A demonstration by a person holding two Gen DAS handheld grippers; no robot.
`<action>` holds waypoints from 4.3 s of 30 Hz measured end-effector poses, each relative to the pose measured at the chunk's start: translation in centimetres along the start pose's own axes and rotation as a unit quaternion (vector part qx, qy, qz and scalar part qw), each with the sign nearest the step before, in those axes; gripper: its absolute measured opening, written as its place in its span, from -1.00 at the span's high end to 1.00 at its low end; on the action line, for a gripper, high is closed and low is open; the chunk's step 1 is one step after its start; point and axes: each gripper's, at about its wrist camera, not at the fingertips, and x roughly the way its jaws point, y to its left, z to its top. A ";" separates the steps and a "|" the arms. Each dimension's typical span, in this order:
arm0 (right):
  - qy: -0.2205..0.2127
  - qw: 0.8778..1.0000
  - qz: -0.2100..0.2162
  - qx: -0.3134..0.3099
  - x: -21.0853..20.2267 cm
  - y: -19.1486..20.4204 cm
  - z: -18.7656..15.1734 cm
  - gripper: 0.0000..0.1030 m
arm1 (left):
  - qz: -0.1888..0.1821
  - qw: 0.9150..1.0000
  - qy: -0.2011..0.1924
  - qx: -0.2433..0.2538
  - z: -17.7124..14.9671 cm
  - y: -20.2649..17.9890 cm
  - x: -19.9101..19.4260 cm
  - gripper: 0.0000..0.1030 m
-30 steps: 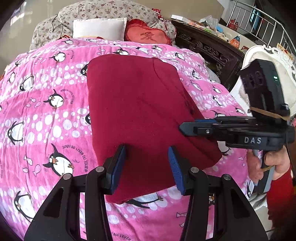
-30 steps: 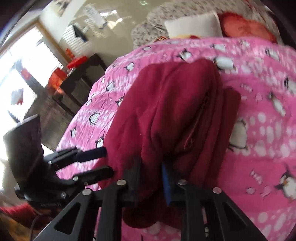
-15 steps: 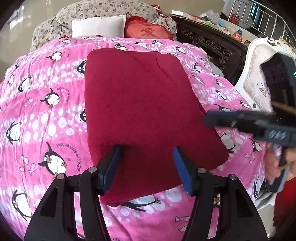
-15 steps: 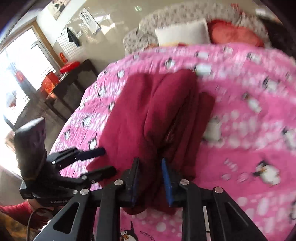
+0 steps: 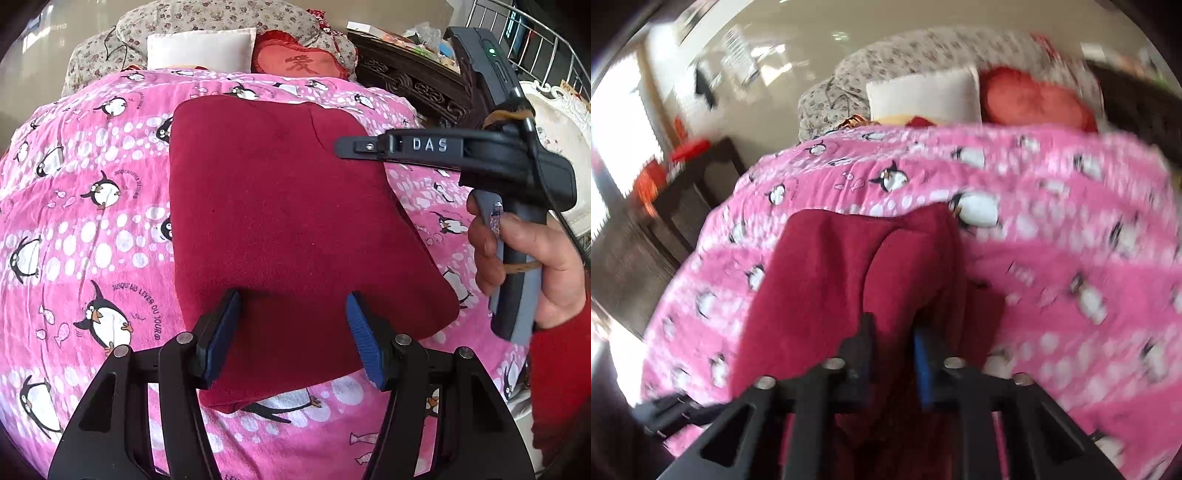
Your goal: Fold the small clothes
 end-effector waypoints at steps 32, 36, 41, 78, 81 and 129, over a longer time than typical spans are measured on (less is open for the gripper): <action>-0.007 0.987 0.120 0.105 2.0 -3.9 -3.5 -0.03 | -0.134 0.973 -0.006 -0.189 4.4 7.7 3.9 -0.61; -0.027 0.986 0.137 0.088 -0.7 -3.0 -2.8 0.09 | -0.134 0.980 -0.027 -0.144 5.4 5.4 1.2 -0.53; -0.035 0.985 0.141 0.091 -1.8 -3.1 -3.0 0.09 | -0.132 0.982 -0.029 -0.133 5.3 4.2 0.0 -0.53; -0.030 0.993 0.069 0.087 -2.9 -4.6 -3.0 -0.03 | -0.025 0.993 -0.007 -0.114 3.4 3.7 3.9 -0.67; -0.042 0.995 0.077 0.055 -4.9 -3.0 -3.5 -0.03 | -0.011 0.994 -0.015 -0.104 3.2 3.3 3.6 -0.67; -0.043 0.999 -0.023 -0.016 -8.4 1.2 -6.9 -0.40 | 0.119 0.988 -0.079 -0.067 0.7 1.7 -1.9 -0.67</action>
